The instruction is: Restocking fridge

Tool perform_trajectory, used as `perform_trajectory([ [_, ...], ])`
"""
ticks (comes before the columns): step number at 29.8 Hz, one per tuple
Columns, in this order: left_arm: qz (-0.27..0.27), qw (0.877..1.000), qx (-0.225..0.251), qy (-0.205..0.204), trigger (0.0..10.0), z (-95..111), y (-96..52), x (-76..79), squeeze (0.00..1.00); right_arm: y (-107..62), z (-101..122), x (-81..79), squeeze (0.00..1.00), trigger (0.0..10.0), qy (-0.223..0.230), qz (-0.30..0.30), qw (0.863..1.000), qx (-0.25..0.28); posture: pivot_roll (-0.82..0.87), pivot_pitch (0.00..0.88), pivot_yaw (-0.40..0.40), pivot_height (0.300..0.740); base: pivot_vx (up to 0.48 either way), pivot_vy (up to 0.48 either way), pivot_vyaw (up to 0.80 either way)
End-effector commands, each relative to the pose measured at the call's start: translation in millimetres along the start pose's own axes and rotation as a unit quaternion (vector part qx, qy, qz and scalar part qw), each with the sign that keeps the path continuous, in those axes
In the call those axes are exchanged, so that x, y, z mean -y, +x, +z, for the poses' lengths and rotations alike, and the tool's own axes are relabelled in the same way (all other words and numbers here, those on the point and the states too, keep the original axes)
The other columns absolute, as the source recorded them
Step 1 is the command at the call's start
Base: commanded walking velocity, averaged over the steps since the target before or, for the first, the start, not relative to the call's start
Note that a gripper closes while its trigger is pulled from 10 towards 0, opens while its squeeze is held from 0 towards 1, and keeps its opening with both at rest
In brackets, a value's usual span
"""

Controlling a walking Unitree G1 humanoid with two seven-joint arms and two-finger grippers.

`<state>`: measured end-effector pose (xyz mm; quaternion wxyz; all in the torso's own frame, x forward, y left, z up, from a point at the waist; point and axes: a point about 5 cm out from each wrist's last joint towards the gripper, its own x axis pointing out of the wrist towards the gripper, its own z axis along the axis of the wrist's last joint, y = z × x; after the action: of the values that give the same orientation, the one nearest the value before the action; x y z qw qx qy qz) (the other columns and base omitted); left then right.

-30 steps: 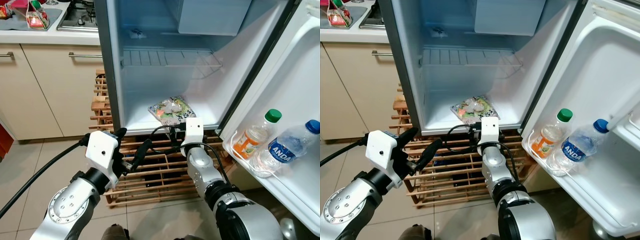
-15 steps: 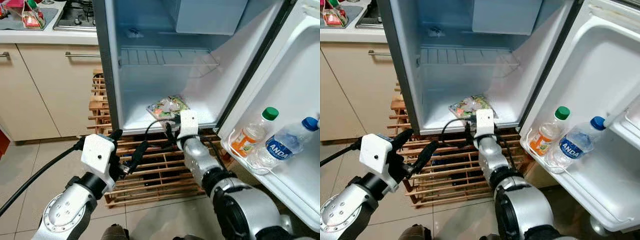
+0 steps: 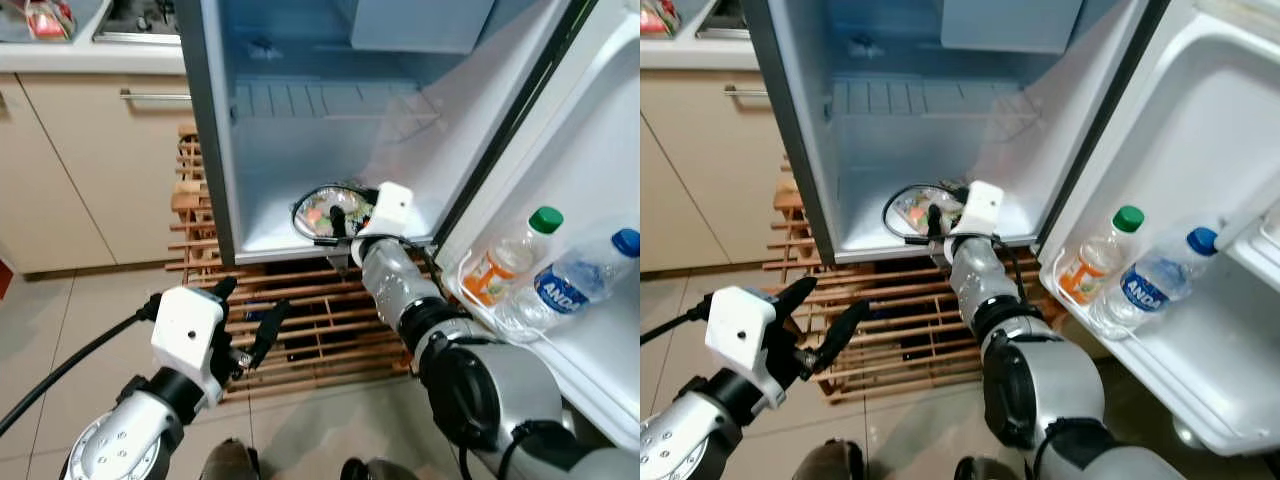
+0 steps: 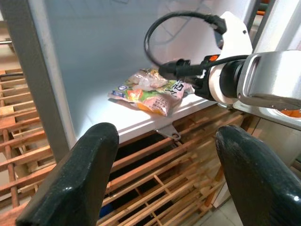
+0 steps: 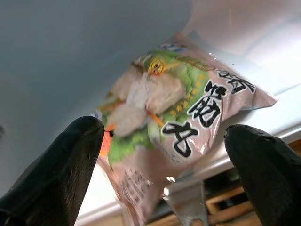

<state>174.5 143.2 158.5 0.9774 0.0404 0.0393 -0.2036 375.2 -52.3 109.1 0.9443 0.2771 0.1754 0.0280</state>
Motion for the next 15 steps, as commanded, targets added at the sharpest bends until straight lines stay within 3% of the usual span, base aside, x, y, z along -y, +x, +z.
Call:
perform_trajectory([
  [1,0.002,1.000,0.005,-0.001,10.0,3,2.4,0.9,0.00,-3.6,-16,-39.3,0.00,10.0,0.050,0.050,0.997,-0.025,0.25,0.138,-0.076,0.740,0.000,0.000,0.00],
  [3,0.004,1.000,0.008,0.003,10.0,2,9.9,1.6,0.00,-4.1,-19,-32.9,0.00,10.0,0.072,0.055,0.996,-0.024,0.23,0.132,-0.075,0.740,0.000,0.000,0.00],
  [5,0.008,1.000,0.010,0.003,10.0,2,12.4,0.0,0.00,-4.7,-19,-30.2,0.00,10.0,0.062,0.063,0.996,-0.017,0.22,0.125,-0.074,0.740,0.000,0.000,0.00],
  [7,0.034,0.999,0.009,0.007,10.0,-2,18.8,-10.5,0.00,-7.8,-22,-22.6,0.00,10.0,-0.011,0.091,0.996,0.014,0.17,0.095,-0.083,0.740,0.000,0.000,0.00],
  [8,0.034,0.999,0.009,0.007,10.0,-2,18.8,-10.5,0.00,-7.8,-22,-22.6,0.00,10.0,-0.011,0.091,0.996,0.014,0.17,0.095,-0.083,0.740,0.000,0.000,0.00],
  [11,0.092,0.996,0.011,0.001,10.0,-6,24.6,-32.2,0.00,-23.8,-35,-3.9,0.00,10.0,-0.135,0.133,0.979,0.075,0.11,0.044,-0.083,0.740,0.000,0.000,0.00],
  [14,0.113,0.993,0.013,-0.008,10.0,-9,31.6,-42.5,0.00,-34.2,-42,7.4,0.00,10.0,-0.167,0.144,0.971,0.091,0.08,0.018,-0.080,0.740,0.000,0.000,0.00],
  [15,0.123,0.992,0.017,-0.014,10.0,-10,39.0,-48.4,0.00,-48.5,-45,25.1,0.00,10.0,-0.196,0.137,0.965,0.108,0.06,0.000,-0.077,0.740,0.000,0.000,0.00],
])
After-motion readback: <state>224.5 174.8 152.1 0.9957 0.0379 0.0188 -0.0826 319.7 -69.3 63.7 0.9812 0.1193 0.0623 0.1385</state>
